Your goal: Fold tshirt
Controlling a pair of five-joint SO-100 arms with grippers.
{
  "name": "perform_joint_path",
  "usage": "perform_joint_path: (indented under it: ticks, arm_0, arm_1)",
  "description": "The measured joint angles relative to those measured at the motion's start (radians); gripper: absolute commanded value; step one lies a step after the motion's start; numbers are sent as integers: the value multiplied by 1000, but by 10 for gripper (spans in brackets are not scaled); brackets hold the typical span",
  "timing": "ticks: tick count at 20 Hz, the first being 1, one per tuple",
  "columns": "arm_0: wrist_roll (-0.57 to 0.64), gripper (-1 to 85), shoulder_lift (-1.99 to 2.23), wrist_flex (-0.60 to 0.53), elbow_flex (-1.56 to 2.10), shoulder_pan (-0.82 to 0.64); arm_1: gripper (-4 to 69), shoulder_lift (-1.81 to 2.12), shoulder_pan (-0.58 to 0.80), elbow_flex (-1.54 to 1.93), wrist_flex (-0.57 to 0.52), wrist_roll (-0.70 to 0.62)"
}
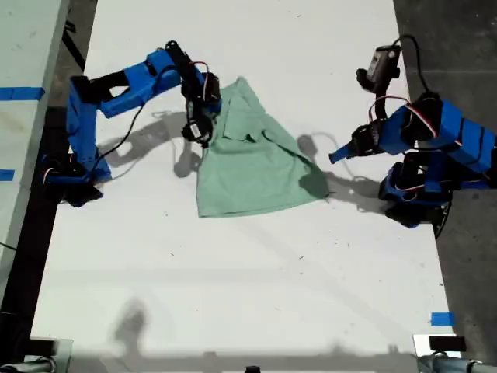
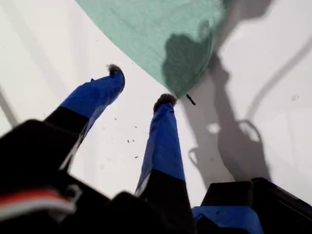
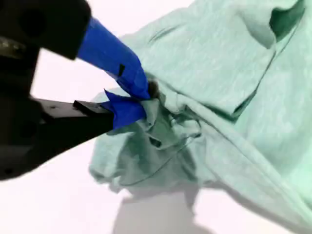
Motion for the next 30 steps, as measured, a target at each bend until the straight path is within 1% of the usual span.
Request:
perform_joint_path:
  ticks: [1, 2, 5, 10, 13, 14, 17, 19, 20, 23, 24, 25, 26, 27, 28, 30]
  arm_0:
    - [0, 203, -57, 14, -43, 8]
    - [0, 235, -94, 9, -66, 11]
    - [3, 275, -163, 17, -91, 12]
    - [-51, 272, -86, 224, -91, -2]
    - [-87, 269, 164, 341, -83, 69]
    - [-106, 270, 259, 360, -43, 103]
    - [-190, 271, 465, 371, 100, 219]
    - [-262, 273, 518, 371, 193, 307]
    - [-304, 253, 531, 371, 232, 353]
    - [-394, 94, 575, 356, 337, 474]
    - [-428, 79, 609, 339, 388, 502]
    - [-465, 79, 658, 307, 453, 522]
    - [-499, 138, 719, 272, 525, 529]
    - [-526, 233, 785, 253, 594, 535]
    - [-551, 274, 856, 244, 666, 541]
    - [-574, 280, 986, 215, 793, 551]
  arm_1:
    - [175, 0, -3, 5, 0, 5]
    - [175, 0, -6, 15, 0, 8]
    - [176, 3, -9, 40, -9, 8]
    - [176, 3, -9, 63, -32, 9]
    - [176, 2, -9, 71, -38, 6]
    - [176, 2, -9, 71, -46, 5]
    - [171, -32, -9, 71, -77, -28]
    - [169, -54, -9, 71, -95, -51]
    - [168, -64, -9, 72, -104, -64]
    - [159, -77, 8, 101, -132, -103]
    - [158, -78, 23, 117, -143, -115]
    - [186, -78, 34, 133, -149, -129]
    - [240, -78, 37, 149, -155, -137]
    - [289, -78, 40, 163, -163, -146]
    - [304, -78, 48, 181, -173, -152]
    - [316, -78, 60, 227, -193, -155]
